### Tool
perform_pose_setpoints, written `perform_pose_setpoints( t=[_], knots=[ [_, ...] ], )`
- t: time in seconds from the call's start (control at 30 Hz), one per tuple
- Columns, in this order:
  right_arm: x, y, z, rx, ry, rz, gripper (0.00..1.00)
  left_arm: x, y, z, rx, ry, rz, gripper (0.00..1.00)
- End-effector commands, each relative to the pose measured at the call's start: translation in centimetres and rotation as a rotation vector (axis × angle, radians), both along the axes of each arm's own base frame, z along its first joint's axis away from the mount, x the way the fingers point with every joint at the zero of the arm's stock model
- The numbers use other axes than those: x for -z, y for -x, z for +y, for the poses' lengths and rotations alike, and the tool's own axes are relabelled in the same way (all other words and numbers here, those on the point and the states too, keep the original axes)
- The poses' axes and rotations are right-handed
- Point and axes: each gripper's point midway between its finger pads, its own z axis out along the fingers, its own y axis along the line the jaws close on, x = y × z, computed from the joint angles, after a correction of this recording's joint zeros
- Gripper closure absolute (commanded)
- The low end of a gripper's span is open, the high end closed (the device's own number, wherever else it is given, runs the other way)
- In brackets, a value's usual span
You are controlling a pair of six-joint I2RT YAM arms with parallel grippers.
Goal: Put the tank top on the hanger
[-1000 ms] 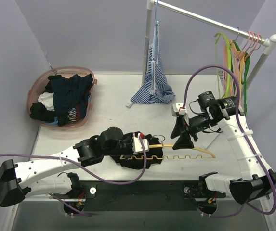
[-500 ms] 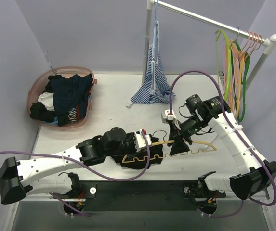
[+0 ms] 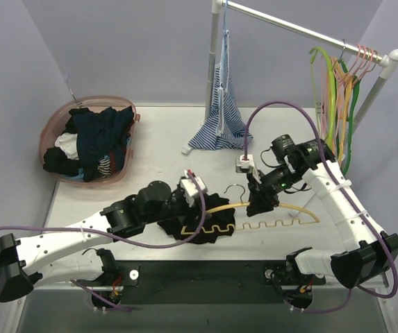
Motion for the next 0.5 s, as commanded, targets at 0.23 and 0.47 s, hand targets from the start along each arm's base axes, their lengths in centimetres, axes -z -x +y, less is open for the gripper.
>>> perform_pose_setpoints(
  t=[0.23,0.47],
  knots=[
    [-0.9,0.1,-2.4,0.234,-0.072,0.024,1.0,4.5,-7.1,11.4,-0.709,0.245,0.486,0.13],
    [-1.0,-0.4,-2.6,0.276,-0.104,0.022,1.0,8.6,-7.8,13.7,-0.88,0.063,0.587,0.21]
  ],
)
